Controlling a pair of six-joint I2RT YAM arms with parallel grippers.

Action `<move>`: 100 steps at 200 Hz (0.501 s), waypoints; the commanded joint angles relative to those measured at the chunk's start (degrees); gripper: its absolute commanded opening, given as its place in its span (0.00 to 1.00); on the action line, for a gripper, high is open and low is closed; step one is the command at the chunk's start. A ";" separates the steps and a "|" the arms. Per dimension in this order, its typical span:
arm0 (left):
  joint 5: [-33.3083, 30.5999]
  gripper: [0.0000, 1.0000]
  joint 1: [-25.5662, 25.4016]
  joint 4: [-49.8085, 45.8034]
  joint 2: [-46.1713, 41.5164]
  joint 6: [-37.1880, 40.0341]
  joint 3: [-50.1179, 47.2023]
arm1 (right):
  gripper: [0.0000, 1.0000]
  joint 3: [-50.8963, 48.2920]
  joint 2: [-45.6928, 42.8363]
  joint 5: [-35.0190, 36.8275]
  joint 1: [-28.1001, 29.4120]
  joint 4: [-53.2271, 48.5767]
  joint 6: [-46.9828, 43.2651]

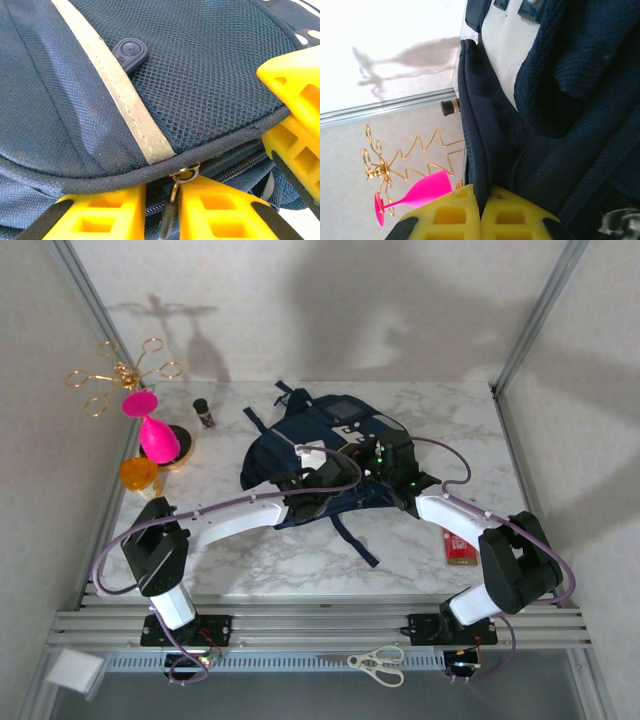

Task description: Pack the student bag

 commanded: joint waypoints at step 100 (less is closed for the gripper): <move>6.68 0.00 2.26 6.21 -12.71 16.60 -11.56 | 0.00 7.75 0.86 -13.80 -8.01 -2.27 -12.25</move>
